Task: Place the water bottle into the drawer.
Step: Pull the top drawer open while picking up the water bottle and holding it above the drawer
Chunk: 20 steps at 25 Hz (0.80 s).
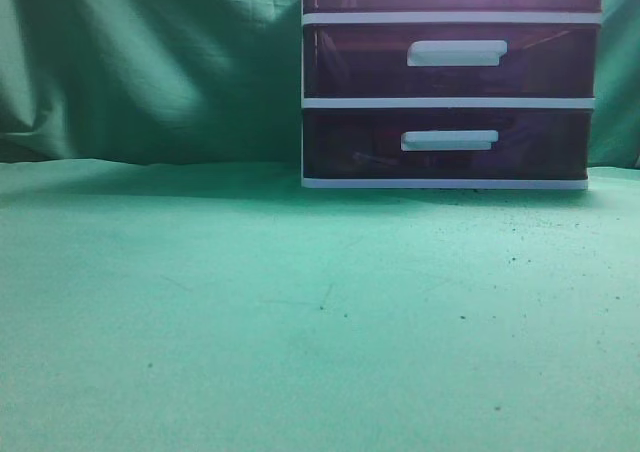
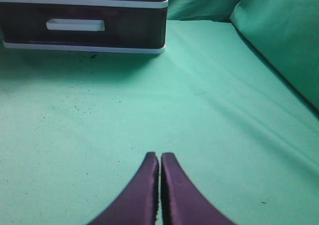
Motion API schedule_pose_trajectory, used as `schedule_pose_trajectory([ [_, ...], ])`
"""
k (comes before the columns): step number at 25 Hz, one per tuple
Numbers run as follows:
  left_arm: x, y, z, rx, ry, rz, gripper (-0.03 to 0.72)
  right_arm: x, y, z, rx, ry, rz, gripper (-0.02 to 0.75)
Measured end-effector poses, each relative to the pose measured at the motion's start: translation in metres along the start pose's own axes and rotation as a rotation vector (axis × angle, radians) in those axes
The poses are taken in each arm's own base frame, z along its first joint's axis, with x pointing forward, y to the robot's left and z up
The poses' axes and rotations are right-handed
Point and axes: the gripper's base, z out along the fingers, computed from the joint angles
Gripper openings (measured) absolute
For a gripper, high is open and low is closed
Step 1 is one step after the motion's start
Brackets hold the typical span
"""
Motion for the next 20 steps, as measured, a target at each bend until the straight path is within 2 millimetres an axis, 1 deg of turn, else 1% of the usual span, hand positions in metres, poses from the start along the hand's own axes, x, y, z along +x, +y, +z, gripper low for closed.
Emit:
schedule_pose_trajectory([
  [2, -0.009, -0.001, 0.000, 0.020, -0.093, -0.076, 0.060, 0.000, 0.000, 0.000, 0.000, 0.000, 0.000, 0.000],
  [6, -0.029, 0.001, -0.005, 0.043, -0.327, -0.300, 0.060, 0.000, 0.000, 0.000, 0.000, 0.000, 0.000, 0.000],
  [9, -0.038, 0.004, -0.008, 0.032, -0.435, -0.374, 0.060, 0.000, 0.000, 0.000, 0.000, 0.000, 0.000, 0.000],
  [13, -0.042, 0.006, -0.010, 0.022, -0.487, -0.387, 0.060, 0.000, 0.000, 0.000, 0.000, 0.000, 0.000, 0.000],
  [15, -0.042, 0.006, -0.010, 0.023, -0.483, -0.373, 0.060, 0.000, 0.000, 0.000, 0.000, 0.000, 0.000, 0.000],
  [17, -0.050, 0.003, -0.013, 0.037, -0.452, -0.334, 0.060, 0.000, 0.000, 0.000, 0.000, 0.000, 0.000, 0.000],
  [20, -0.062, 0.000, -0.008, 0.046, -0.330, -0.299, 0.060, 0.000, 0.000, 0.000, 0.000, 0.000, 0.000, 0.000],
])
